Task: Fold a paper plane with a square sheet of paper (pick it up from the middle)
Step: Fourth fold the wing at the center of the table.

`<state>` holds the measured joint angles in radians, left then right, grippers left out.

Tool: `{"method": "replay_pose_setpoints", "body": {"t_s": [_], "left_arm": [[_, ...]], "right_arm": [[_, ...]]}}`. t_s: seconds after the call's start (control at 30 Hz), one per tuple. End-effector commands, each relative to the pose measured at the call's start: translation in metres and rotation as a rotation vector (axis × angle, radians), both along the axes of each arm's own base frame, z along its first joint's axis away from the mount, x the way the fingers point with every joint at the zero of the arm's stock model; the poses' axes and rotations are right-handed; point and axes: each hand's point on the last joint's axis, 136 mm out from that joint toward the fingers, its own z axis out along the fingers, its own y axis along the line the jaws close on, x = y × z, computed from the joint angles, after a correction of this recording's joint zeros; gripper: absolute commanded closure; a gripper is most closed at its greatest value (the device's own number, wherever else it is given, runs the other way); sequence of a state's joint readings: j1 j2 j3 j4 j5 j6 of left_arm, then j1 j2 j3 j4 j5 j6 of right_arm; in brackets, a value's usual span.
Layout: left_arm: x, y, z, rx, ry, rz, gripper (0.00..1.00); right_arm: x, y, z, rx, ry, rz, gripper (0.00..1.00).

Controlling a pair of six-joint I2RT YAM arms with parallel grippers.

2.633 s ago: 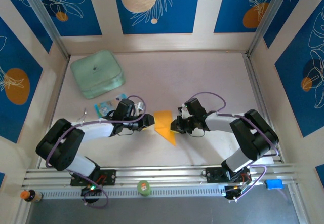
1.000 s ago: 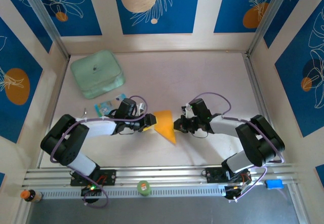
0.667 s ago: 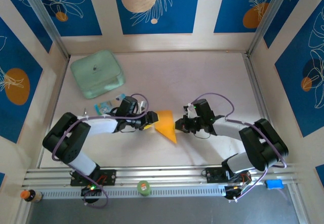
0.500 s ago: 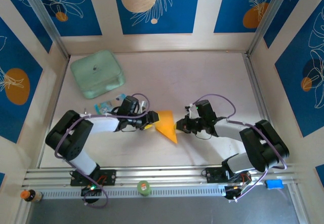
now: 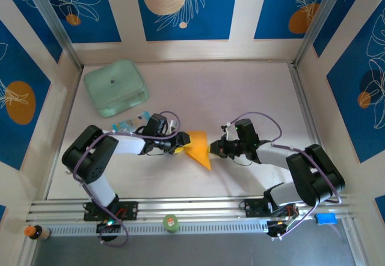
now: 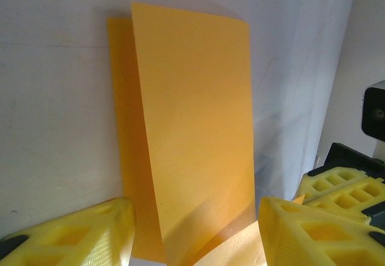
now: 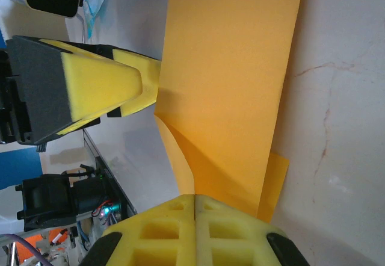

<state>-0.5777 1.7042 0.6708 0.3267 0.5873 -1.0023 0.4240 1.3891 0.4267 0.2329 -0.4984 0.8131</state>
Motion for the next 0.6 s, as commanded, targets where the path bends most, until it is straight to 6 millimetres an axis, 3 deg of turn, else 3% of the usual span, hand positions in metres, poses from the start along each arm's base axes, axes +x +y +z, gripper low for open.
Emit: {"method": "replay_pose_setpoints", "body": {"t_s": [0.0,0.13,0.4,0.5,0.57], "left_arm": [[0.010,-0.008,0.009,-0.049,-0.007,-0.005,0.45],[0.012,-0.011,0.010,-0.074,-0.007,-0.005,0.50],[0.013,-0.011,0.009,-0.087,-0.012,0.010,0.76],[0.016,-0.007,0.012,-0.075,-0.035,0.035,0.87],[0.019,-0.001,0.015,-0.057,-0.064,0.083,0.92]], "right_arm": [[-0.006,0.000,0.002,0.026,0.006,0.010,0.96],[-0.006,0.001,0.002,0.034,0.007,0.014,0.97],[-0.008,-0.004,-0.006,-0.009,0.020,0.008,0.95],[-0.008,-0.008,-0.011,-0.053,0.023,-0.001,0.87],[-0.008,-0.010,-0.012,-0.092,0.019,-0.006,0.72]]}}
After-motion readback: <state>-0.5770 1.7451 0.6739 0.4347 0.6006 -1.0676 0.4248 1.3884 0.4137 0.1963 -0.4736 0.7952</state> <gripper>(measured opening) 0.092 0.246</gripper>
